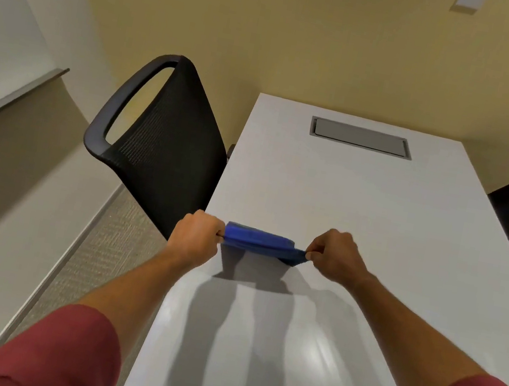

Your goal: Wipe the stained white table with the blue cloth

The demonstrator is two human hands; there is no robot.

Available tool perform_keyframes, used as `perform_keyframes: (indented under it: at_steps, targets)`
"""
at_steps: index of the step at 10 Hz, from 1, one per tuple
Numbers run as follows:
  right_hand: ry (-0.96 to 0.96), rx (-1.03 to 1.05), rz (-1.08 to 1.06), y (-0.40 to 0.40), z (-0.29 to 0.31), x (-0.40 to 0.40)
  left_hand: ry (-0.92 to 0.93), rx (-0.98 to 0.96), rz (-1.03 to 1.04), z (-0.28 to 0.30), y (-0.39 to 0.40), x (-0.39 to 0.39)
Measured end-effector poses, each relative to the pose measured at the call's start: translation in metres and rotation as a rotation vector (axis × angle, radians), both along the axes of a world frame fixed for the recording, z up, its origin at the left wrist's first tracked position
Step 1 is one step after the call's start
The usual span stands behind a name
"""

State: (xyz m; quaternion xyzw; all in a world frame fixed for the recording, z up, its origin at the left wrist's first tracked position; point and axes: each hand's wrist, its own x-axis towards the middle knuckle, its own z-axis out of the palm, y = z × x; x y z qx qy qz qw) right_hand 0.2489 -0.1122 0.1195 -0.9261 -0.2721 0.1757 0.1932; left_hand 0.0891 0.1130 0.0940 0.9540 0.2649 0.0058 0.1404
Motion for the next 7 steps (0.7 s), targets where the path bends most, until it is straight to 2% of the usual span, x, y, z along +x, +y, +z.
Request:
perform_keyframes:
  at_steps: [2,5,7]
  targets:
    - [0.111,-0.235,0.161,-0.018,-0.072,-0.044,0.278,0.021,-0.172,-0.077,-0.032,-0.043]
    - [-0.015,-0.348,0.252,-0.034,-0.11,-0.074,0.32,0.125,-0.213,-0.1,-0.047,-0.073]
    - [-0.058,-0.341,0.255,-0.036,-0.109,-0.081,0.252,0.107,-0.15,-0.096,-0.052,-0.078]
